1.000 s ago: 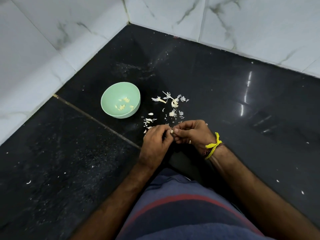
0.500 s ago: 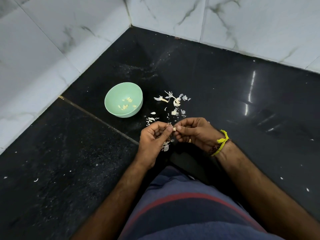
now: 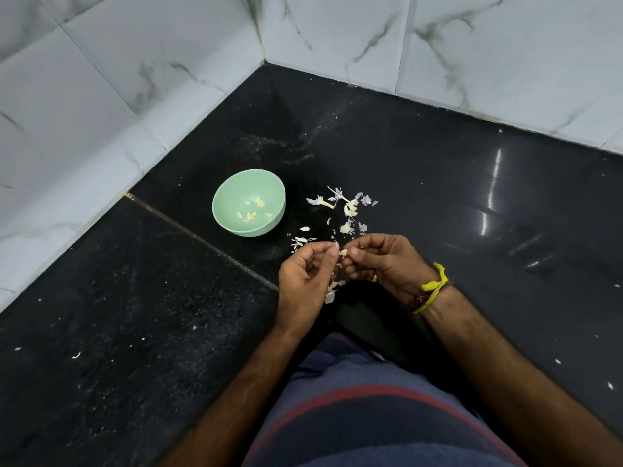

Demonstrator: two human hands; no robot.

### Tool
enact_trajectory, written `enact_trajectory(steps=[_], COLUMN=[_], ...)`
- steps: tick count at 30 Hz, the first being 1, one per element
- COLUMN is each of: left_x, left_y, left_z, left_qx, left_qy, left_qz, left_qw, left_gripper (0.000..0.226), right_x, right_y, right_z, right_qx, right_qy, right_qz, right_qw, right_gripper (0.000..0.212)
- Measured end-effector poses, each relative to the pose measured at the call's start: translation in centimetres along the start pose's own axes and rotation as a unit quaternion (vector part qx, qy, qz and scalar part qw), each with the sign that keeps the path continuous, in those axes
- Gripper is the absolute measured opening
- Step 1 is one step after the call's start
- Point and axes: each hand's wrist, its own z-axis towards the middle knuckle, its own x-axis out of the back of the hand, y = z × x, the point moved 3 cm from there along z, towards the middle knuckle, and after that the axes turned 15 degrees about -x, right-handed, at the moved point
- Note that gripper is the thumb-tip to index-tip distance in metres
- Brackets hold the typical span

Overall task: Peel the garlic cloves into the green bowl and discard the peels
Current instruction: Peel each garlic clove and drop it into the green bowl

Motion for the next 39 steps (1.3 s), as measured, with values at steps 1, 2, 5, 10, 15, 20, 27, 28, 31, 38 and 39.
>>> enact_trajectory(steps=[1,2,5,10,15,20,27,28,31,38,39], left_x=[0.0,-0.1,0.0,0.7,0.8,0.5,-0.3,-0.3,-0.3,-0.2,-0.2], left_y=[0.2,0.3,0.3,0.6,1.2,1.3,0.9,1.1,1.5,1.6,1.7], left_z=[0.1,0.1,0.0,0.2,0.0,-0.3,-0.3,-0.2,0.1,0.1,0.1], left_qx=[-0.017,-0.031,-0.063,-0.144,-0.227,-0.264,-0.258,-0.254,-0.221,-0.014,-0.018], left_qy=[-0.004,-0.007,0.001,-0.004,-0.005,0.000,0.016,0.021,0.028,0.018,0.006], left_qz=[0.016,0.028,0.071,0.192,0.266,0.295,0.369,0.374,0.341,0.001,-0.014], left_qw=[1.000,0.999,0.995,0.971,0.937,0.918,0.893,0.892,0.913,1.000,1.000], left_gripper=[0.009,0.008,0.009,0.013,0.014,0.011,0.014,0.014,0.008,0.013,0.012], right_x=[-0.1,-0.2,-0.5,-1.1,-1.5,-1.4,-1.5,-1.7,-1.9,-1.6,-1.5], right_y=[0.0,-0.1,-0.2,-0.5,-0.5,-0.3,0.0,0.1,0.0,-0.2,-0.2], right_z=[0.0,0.0,-0.2,-0.8,-1.2,-1.0,-0.9,-1.0,-1.1,-0.6,-0.7], right_qx=[0.008,0.017,0.051,0.116,0.141,0.128,0.144,0.151,0.164,0.089,0.075], right_qy=[0.007,0.013,0.037,0.082,0.094,0.089,0.099,0.104,0.113,0.030,0.018], right_qz=[-0.002,-0.006,-0.044,-0.139,-0.167,-0.148,-0.157,-0.163,-0.156,-0.010,-0.004], right_qw=[1.000,1.000,0.997,0.980,0.971,0.977,0.972,0.969,0.967,0.996,0.997], right_gripper=[0.023,0.022,0.019,0.014,0.011,0.010,0.009,0.008,0.006,0.021,0.023])
